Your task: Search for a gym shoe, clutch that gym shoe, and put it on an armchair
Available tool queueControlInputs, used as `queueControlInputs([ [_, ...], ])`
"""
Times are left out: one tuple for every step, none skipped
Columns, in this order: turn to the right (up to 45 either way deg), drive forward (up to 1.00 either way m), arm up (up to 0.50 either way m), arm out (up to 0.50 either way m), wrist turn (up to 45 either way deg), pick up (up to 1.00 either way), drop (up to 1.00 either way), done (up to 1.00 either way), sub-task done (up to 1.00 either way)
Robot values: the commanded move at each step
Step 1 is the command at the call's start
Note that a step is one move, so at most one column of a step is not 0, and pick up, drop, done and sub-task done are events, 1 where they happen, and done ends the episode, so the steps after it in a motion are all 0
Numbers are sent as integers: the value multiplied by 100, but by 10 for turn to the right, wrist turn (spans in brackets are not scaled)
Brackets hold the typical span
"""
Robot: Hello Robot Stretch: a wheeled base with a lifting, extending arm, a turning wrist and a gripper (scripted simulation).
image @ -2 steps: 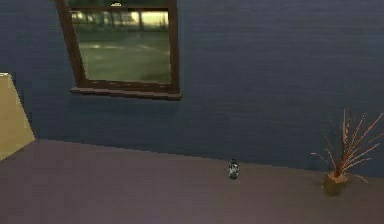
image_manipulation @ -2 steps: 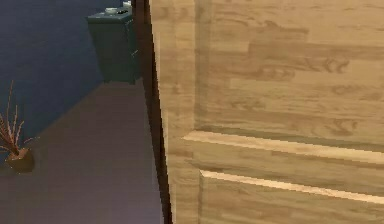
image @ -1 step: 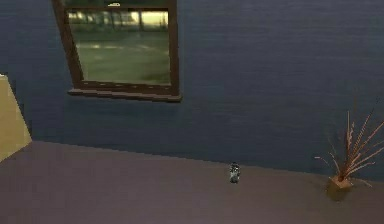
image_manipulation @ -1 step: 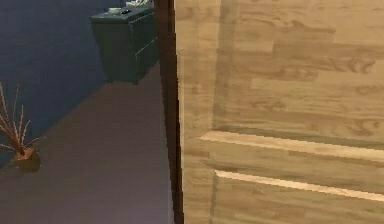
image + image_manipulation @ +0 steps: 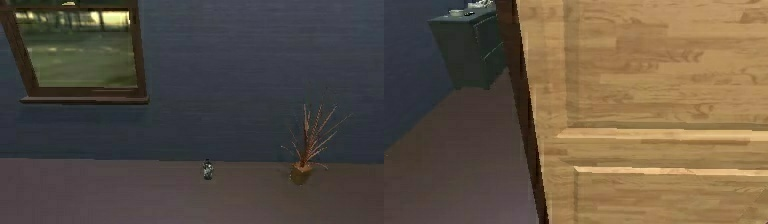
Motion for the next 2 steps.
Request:
queueControlInputs([
  [0,30,0,0,0,0,0,0,0],
  [-120,0,0,0,0,0,0,0,0],
])
